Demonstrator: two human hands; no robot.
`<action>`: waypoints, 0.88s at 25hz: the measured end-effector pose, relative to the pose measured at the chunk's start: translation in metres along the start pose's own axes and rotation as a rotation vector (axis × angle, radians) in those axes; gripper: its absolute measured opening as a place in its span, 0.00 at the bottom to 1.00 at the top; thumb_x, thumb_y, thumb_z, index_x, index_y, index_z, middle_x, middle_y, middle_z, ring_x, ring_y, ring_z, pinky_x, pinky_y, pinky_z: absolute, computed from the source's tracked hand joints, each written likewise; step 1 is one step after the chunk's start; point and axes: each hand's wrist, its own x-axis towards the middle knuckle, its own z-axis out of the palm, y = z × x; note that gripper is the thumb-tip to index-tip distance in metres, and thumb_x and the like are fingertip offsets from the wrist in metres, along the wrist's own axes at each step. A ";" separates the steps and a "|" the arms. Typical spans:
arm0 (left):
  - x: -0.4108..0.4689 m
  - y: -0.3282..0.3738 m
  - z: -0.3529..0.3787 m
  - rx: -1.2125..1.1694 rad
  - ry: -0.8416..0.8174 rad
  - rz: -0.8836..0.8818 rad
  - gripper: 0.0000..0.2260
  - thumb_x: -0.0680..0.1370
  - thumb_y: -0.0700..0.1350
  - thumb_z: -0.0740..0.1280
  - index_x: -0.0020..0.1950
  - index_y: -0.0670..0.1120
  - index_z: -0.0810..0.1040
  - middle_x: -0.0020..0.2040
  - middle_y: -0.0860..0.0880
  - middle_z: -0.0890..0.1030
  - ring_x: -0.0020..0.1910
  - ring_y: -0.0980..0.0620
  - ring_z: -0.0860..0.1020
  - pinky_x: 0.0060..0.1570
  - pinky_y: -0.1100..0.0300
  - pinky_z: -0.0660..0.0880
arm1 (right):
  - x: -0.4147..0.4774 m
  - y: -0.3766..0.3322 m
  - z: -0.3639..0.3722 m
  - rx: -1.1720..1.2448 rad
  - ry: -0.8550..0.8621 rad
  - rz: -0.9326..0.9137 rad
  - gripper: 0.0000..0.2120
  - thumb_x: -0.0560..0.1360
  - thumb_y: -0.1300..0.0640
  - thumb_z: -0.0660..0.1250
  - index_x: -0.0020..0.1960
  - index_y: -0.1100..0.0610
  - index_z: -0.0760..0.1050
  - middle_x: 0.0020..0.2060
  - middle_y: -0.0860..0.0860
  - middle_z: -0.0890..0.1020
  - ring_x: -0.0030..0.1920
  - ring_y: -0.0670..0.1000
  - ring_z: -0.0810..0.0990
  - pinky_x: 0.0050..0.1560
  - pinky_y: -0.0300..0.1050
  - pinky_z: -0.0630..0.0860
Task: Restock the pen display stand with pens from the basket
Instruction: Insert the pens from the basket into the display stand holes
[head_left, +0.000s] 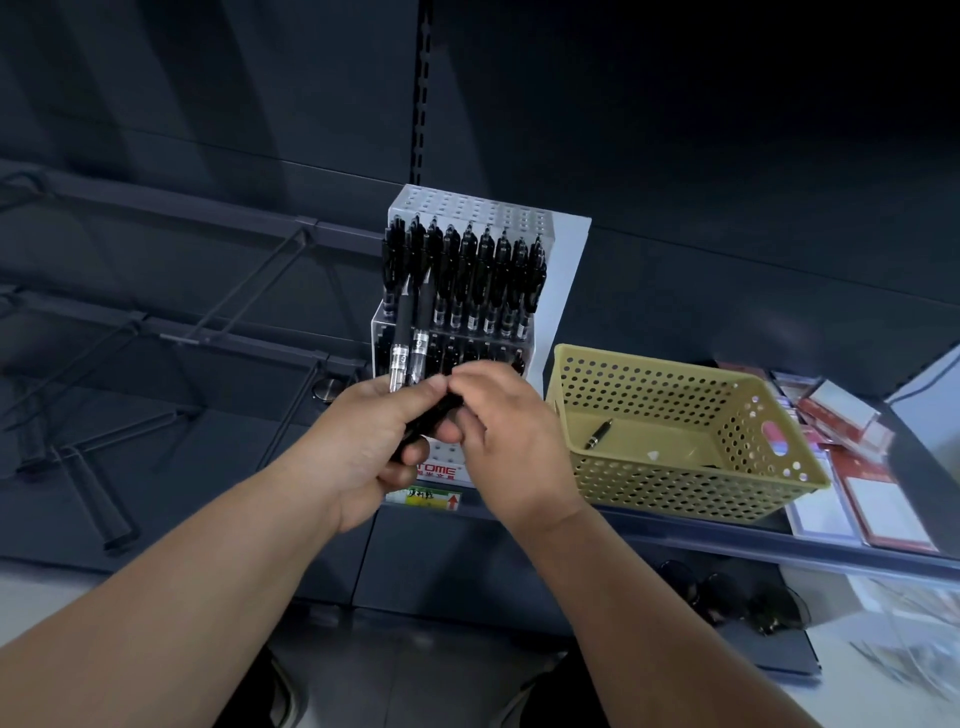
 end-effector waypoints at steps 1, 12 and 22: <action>0.000 0.000 0.000 0.002 -0.002 -0.002 0.14 0.78 0.51 0.65 0.53 0.40 0.76 0.31 0.47 0.78 0.22 0.56 0.65 0.17 0.68 0.58 | -0.002 0.003 0.001 -0.001 0.002 0.000 0.14 0.72 0.67 0.62 0.54 0.60 0.80 0.53 0.53 0.81 0.49 0.54 0.81 0.48 0.50 0.81; 0.014 -0.005 -0.011 -0.032 0.086 -0.037 0.13 0.78 0.55 0.64 0.43 0.45 0.72 0.27 0.51 0.72 0.23 0.56 0.63 0.18 0.68 0.56 | 0.019 0.016 -0.006 0.370 -0.029 0.638 0.08 0.83 0.51 0.53 0.52 0.53 0.69 0.43 0.45 0.81 0.43 0.48 0.82 0.48 0.58 0.80; 0.035 -0.009 -0.022 0.006 0.079 -0.052 0.14 0.79 0.55 0.63 0.45 0.45 0.72 0.28 0.51 0.72 0.23 0.56 0.63 0.19 0.66 0.57 | 0.030 0.040 0.024 0.133 -0.062 0.545 0.12 0.82 0.49 0.56 0.45 0.54 0.70 0.44 0.48 0.77 0.44 0.50 0.80 0.46 0.58 0.78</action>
